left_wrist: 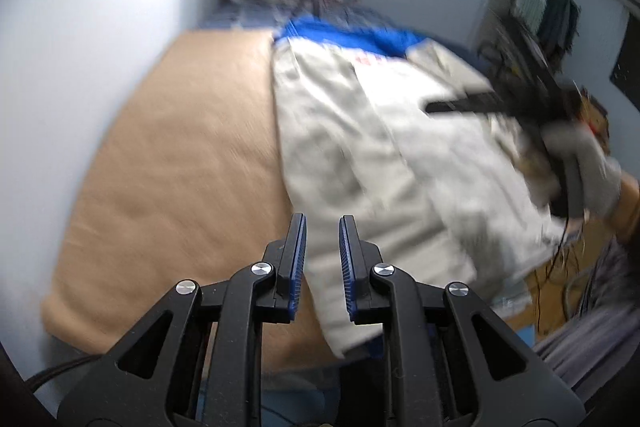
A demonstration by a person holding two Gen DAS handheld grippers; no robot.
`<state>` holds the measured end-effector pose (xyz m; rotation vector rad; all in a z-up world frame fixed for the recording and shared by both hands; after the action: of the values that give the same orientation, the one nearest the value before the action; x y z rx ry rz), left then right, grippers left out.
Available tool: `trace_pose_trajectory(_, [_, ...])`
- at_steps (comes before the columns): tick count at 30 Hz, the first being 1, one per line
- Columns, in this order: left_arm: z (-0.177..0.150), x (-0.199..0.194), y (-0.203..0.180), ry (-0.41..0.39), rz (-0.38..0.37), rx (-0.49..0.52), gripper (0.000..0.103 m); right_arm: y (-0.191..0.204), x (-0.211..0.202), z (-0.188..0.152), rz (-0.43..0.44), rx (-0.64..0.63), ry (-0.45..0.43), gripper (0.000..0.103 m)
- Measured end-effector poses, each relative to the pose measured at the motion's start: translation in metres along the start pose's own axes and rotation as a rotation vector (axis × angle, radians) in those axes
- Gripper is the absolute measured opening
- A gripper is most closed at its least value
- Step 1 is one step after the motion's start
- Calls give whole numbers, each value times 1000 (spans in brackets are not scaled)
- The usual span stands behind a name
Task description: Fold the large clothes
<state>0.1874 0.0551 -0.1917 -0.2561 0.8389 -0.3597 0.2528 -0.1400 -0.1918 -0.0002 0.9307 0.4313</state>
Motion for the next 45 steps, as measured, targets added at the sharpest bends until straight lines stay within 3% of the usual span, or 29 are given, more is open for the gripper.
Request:
trace_pose_trajectory(4, [40, -20, 0, -74, 4, -6, 15, 4, -44, -6, -24, -26, -137, 24])
trace_pose_trajectory(8, [82, -33, -11, -125, -6, 17, 15, 1, -81, -17, -58, -81, -183, 34])
trace_pose_trajectory(11, [107, -40, -23, -142, -9, 47, 16, -12, -97, -28, -85, -88, -184, 56])
trace_pose_trajectory(13, [119, -44, -33, -145, -8, 67, 17, -23, -114, -39, -121, -83, -189, 56])
trace_pose_trajectory(18, [130, -51, -67, -116, -71, 77, 38, -59, -148, -66, -204, -30, -186, 56])
trace_pose_trajectory(26, [85, -1, -132, 23, -189, 109, 38, -138, -185, -120, -324, 158, -123, 56])
trace_pose_trajectory(33, [43, 41, -156, 145, -201, 135, 38, -200, -188, -163, -437, 255, -48, 56])
trace_pose_trajectory(38, [32, 67, -155, 200, -196, 111, 38, -230, -169, -179, -362, 327, -24, 56])
trace_pose_trajectory(43, [31, 76, -152, 200, -172, 123, 38, -245, -134, -188, -347, 361, 53, 56])
trace_pose_trajectory(44, [32, 77, -151, 197, -167, 120, 38, -247, -128, -190, -333, 377, 62, 54])
trace_pose_trajectory(45, [34, 78, -151, 194, -163, 119, 38, -247, -125, -190, -318, 385, 61, 39])
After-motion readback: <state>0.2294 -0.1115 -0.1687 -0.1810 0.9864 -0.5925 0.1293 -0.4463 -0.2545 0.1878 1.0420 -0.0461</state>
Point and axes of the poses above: each gripper's, at about its wrist camera, not at the fingertips, and x roughly the way its jaws point, y to its left, z to its top, the point moved 3 cm from there along x, roughly the way its jaws point, and after that the axes turned 15 degrees about -x, right-handed, at the moved point
